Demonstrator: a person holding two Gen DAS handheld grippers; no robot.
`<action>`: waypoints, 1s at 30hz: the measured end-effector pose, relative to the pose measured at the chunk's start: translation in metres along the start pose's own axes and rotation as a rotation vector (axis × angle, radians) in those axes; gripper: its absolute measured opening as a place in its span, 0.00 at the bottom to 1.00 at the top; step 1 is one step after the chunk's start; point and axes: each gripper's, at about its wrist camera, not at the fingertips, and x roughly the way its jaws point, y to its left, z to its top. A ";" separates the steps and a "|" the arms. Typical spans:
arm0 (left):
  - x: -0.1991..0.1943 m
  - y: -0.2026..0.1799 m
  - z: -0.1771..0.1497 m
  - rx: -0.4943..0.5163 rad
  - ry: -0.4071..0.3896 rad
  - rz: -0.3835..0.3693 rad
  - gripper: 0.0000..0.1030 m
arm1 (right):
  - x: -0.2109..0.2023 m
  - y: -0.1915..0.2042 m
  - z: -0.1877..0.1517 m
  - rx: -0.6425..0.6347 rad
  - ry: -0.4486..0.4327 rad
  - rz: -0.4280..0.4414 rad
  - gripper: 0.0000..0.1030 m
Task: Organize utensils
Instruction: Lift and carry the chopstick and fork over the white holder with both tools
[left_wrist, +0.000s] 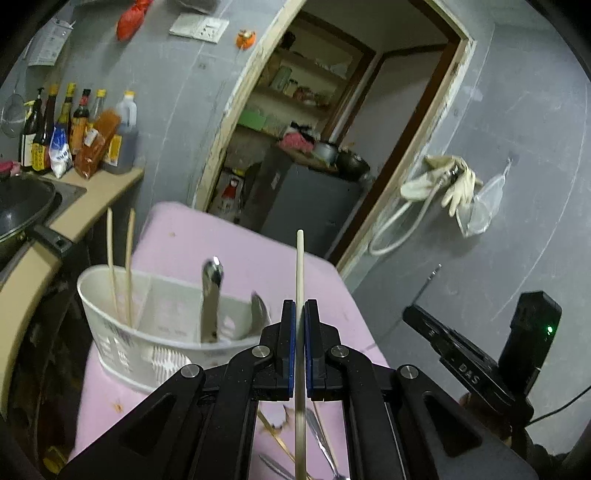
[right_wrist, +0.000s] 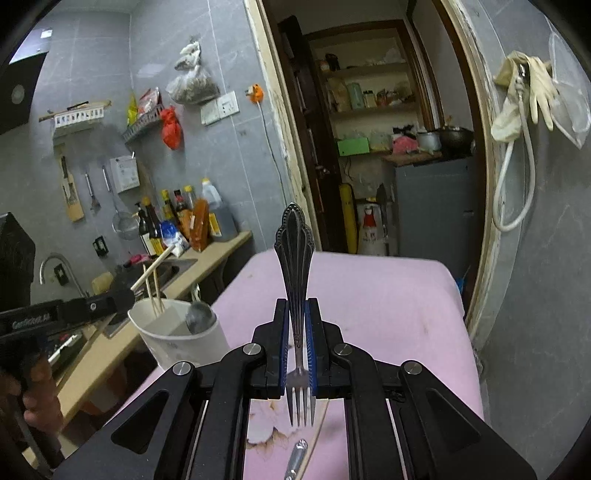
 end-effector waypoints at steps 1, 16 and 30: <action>0.000 0.003 0.005 -0.006 -0.008 0.002 0.02 | -0.001 0.001 0.004 0.000 -0.007 0.001 0.06; -0.018 0.092 0.078 -0.174 -0.229 0.059 0.02 | -0.011 0.053 0.065 -0.013 -0.161 0.135 0.06; 0.005 0.153 0.098 -0.267 -0.327 0.067 0.02 | 0.040 0.108 0.064 -0.039 -0.156 0.211 0.06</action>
